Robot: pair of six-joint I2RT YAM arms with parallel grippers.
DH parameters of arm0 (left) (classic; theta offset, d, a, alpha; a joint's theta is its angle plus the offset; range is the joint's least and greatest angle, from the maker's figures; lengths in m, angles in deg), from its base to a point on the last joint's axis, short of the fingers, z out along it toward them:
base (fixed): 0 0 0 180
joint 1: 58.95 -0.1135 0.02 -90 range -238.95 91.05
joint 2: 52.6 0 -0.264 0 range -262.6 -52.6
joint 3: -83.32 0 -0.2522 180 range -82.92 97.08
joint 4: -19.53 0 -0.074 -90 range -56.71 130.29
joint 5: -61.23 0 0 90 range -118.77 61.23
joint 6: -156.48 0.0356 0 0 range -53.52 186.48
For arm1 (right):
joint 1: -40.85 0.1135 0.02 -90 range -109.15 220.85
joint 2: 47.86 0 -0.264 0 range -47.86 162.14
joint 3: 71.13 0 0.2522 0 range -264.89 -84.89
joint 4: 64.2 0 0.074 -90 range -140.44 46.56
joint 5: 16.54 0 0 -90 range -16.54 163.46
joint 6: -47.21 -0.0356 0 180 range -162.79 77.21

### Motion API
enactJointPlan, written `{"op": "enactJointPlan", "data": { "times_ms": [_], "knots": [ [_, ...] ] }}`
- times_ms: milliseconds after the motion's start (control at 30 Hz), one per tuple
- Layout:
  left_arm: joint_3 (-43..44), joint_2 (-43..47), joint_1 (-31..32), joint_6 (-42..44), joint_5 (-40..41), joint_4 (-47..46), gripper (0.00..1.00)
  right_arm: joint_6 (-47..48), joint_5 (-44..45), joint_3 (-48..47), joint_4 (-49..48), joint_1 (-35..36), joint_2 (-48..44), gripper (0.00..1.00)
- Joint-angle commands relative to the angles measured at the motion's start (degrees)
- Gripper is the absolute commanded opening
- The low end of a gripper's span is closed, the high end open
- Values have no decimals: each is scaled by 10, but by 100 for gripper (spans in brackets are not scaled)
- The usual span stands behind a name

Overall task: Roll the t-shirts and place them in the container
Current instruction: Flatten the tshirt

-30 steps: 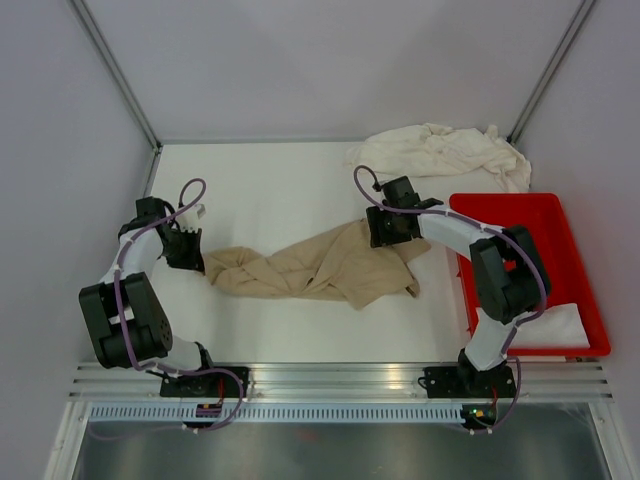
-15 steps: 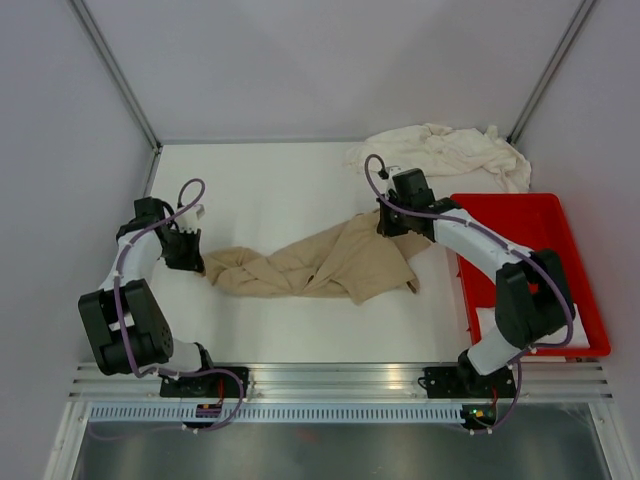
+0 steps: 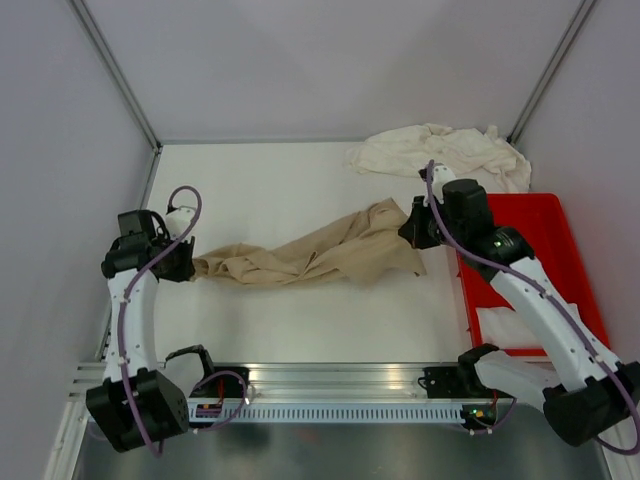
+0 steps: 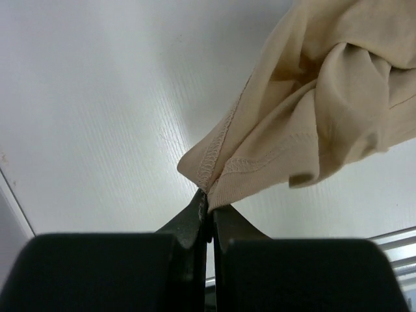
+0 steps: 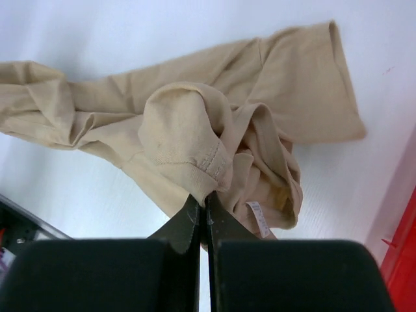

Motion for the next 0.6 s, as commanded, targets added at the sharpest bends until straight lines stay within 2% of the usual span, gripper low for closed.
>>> {"op": "enactJointPlan", "data": {
  "times_ms": [0,100,167,267,400,467,500,533,567],
  "knots": [
    [13,67,-3,39,7,66,2,-8,0,-75,63,0,-64,0],
    [45,90,-3,44,5,90,2,-13,34,-123,85,0,-93,0],
    [64,76,-3,42,5,94,2,-1,99,-146,96,0,-87,0],
    [96,15,-3,26,-16,94,2,12,132,-161,70,-1,-32,0],
    [159,-94,-1,10,-97,98,2,-6,88,-224,-9,-16,124,0],
    [197,-137,4,0,-166,100,2,-19,63,-317,-47,-26,187,0],
    [245,-174,16,-7,-196,97,2,-22,56,-364,-52,-38,256,0],
    [272,-197,25,-33,-197,93,2,-27,50,-418,-46,-45,293,0],
    [299,-216,38,-46,-192,90,2,-28,44,-544,-23,-51,329,0]
  ]
}}
